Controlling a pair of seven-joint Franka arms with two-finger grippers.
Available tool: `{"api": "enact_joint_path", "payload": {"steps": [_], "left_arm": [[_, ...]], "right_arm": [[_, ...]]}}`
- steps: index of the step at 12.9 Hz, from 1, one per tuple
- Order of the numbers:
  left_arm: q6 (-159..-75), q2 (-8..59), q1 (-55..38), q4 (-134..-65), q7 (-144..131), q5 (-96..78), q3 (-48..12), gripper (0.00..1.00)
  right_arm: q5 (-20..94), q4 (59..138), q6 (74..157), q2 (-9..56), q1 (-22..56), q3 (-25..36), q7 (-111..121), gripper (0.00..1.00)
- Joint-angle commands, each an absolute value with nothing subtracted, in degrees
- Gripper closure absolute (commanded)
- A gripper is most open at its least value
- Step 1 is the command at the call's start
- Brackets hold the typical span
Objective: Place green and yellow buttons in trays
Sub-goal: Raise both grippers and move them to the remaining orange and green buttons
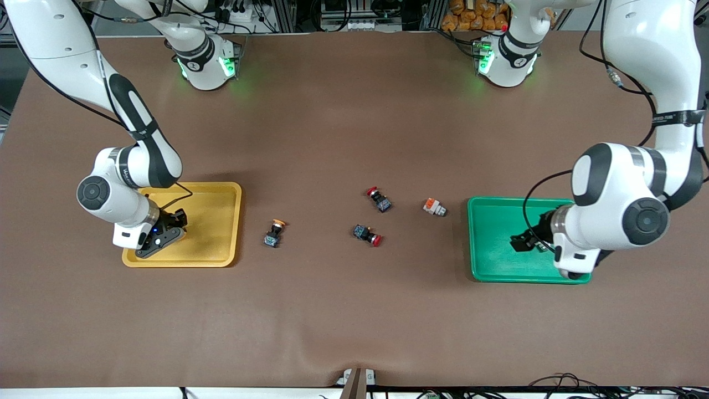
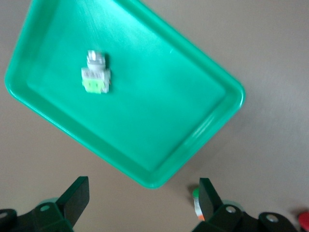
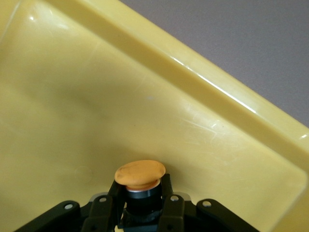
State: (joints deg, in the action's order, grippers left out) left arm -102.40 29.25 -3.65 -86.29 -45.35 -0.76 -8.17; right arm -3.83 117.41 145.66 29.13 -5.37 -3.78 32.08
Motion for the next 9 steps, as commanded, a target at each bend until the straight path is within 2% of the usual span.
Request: {"api": "enact_joint_path", "payload": {"steps": [1, 2, 7, 9], "left_arm": [[-102.92, 23.48, -5.36, -95.16, -47.46, 0.88, -9.23, 0.0], [-102.92, 23.21, -5.88, -96.23, -47.63, 0.79, -9.92, 0.0], [-106.95, 27.77, -13.08, -96.15, -52.9, -0.26, -10.72, 0.0], [-110.55, 30.4, -15.2, -96.06, -57.46, -1.49, -10.72, 0.0]], "right_arm": [[-4.75, 117.33, 146.34, 29.27, -6.59, -4.83, 32.96, 0.19], [-4.75, 117.33, 146.6, 29.27, -6.68, -4.75, 32.96, 0.01], [-4.75, 117.25, 145.47, 28.57, -6.5, -4.83, 34.89, 0.0], [-4.48, 117.16, 141.35, 27.17, -6.5, -5.1, 34.72, 0.0]]}}
